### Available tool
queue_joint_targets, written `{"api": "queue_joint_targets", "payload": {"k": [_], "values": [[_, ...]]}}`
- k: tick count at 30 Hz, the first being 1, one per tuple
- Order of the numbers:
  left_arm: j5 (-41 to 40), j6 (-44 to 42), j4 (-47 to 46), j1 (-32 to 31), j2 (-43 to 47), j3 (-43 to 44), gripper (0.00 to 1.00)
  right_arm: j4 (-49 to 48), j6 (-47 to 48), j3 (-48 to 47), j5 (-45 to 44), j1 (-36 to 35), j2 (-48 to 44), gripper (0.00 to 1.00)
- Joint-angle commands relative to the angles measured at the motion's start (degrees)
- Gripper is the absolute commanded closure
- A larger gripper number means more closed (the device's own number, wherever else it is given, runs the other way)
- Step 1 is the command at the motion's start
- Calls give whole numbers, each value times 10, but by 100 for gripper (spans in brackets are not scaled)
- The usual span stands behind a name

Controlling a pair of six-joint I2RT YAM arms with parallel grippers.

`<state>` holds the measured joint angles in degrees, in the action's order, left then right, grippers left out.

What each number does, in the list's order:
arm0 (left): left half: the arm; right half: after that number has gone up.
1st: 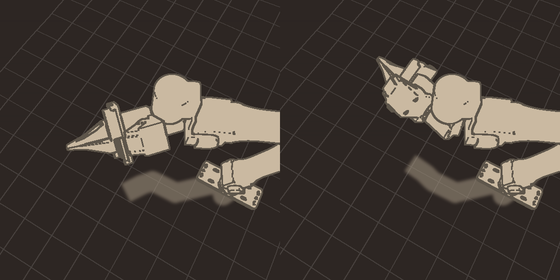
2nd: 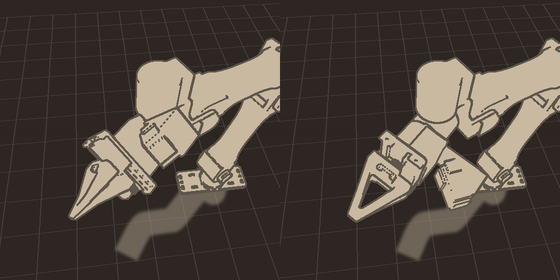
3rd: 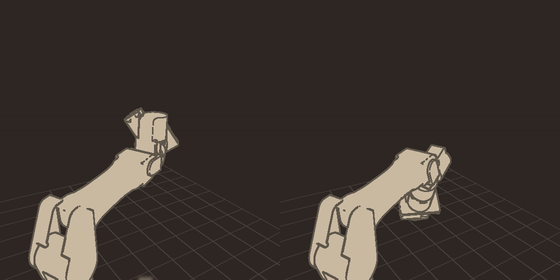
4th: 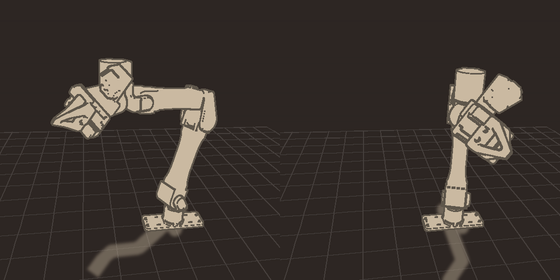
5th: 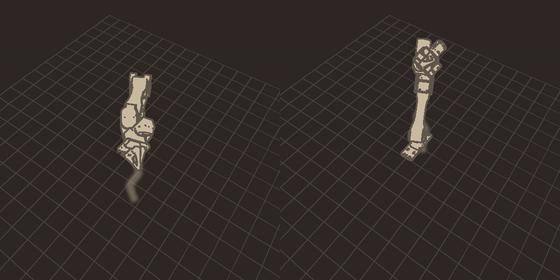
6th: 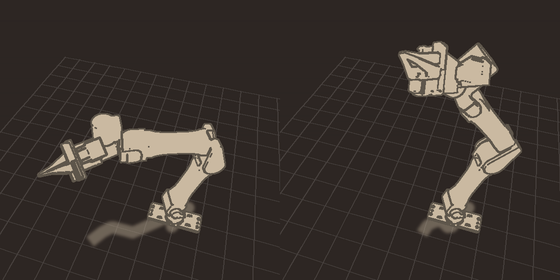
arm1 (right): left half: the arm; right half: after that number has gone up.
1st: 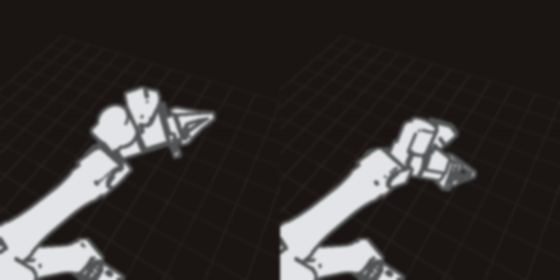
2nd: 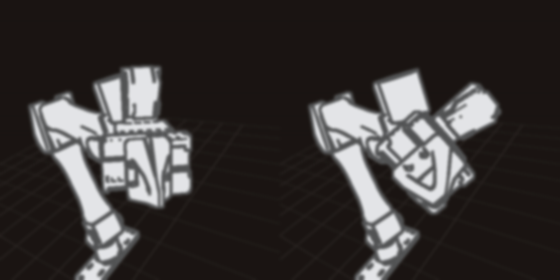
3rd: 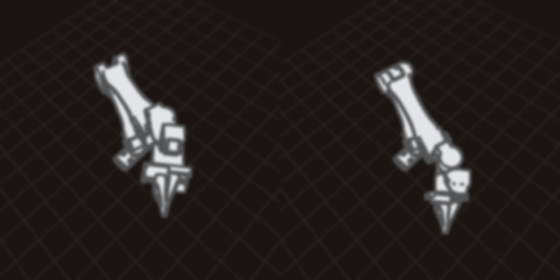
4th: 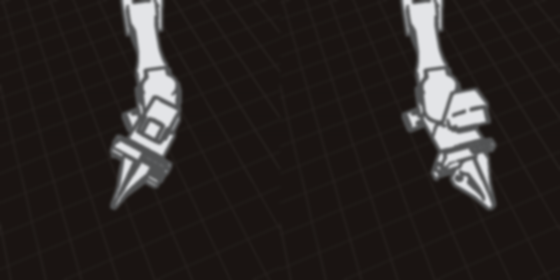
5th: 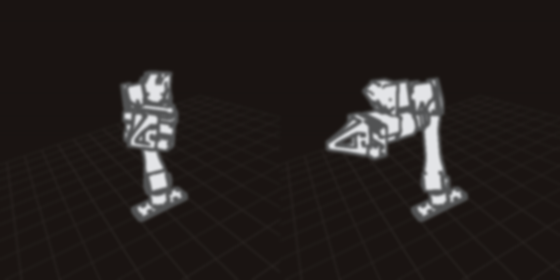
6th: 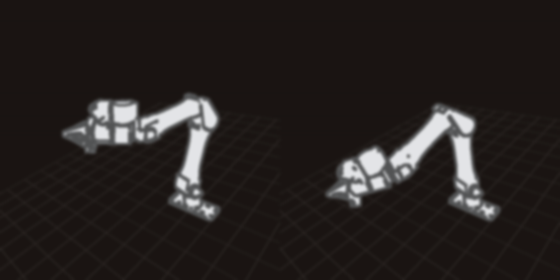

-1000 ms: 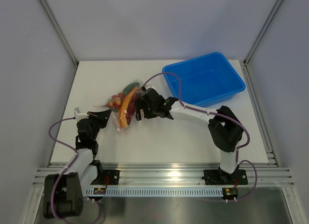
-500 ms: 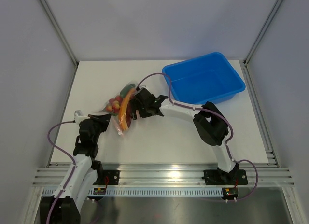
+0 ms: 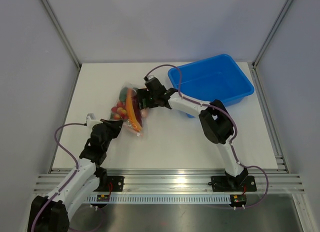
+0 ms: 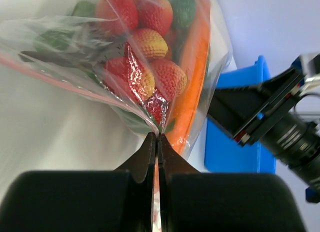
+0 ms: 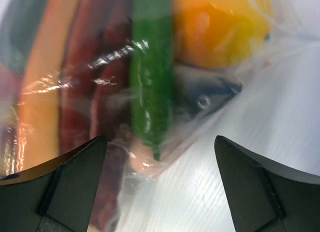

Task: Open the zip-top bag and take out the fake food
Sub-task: Adjust the zipper food storage bag at the center of the board.

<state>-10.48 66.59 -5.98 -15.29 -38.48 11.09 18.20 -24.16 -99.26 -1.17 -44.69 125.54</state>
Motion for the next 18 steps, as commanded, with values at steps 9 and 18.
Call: {"api": "queue_joint_targets", "payload": {"k": [9,18], "values": [[-109,-1,-48,-82,-54,51,100,-68,64,22,15,-6,-88,2],[-100,21,-72,-83,-84,60,100,-62,-133,200,85,-5,-212,0]]}}
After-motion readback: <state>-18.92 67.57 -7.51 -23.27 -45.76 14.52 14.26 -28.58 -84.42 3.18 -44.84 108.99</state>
